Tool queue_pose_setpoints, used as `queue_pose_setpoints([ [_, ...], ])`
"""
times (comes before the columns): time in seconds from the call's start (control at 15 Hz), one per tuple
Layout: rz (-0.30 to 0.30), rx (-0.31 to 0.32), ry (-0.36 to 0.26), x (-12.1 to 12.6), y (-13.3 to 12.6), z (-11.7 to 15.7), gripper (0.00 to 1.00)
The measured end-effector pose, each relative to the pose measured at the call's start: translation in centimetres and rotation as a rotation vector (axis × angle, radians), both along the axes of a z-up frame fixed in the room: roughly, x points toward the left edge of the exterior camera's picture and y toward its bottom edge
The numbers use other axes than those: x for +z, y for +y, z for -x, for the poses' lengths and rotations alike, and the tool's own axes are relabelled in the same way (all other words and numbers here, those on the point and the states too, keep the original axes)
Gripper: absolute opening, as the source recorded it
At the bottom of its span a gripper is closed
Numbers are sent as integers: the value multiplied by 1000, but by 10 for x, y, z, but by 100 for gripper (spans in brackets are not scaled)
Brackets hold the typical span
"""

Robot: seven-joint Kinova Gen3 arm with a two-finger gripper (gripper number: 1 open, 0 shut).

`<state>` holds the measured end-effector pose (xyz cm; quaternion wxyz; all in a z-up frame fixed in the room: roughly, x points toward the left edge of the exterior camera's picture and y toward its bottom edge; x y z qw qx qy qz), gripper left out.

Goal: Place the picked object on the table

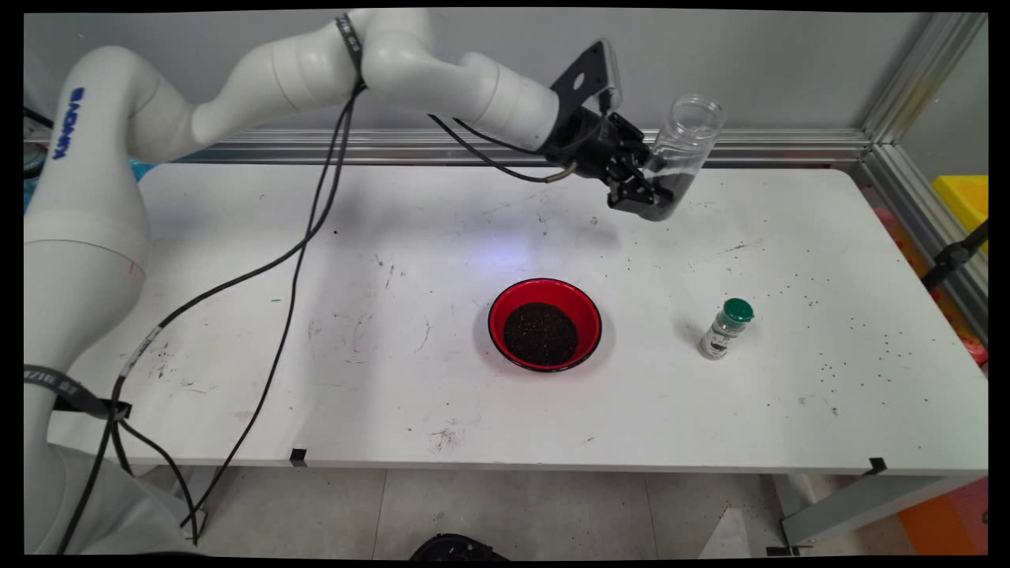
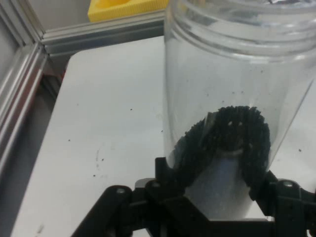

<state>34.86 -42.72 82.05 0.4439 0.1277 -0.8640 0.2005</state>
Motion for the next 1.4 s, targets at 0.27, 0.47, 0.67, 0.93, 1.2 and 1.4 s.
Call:
queue_pose_setpoints([
  [0.27,-43,16,31,-11,-9,12,0],
  [0.47,-76,27,54,-21,-17,23,0],
  [0.67,-102,35,71,-30,-23,33,0],
  [0.93,-132,47,89,-45,-32,45,0],
  [1.2,-154,55,99,-61,-40,56,0],
  [1.4,-165,60,100,-73,-46,64,0],
])
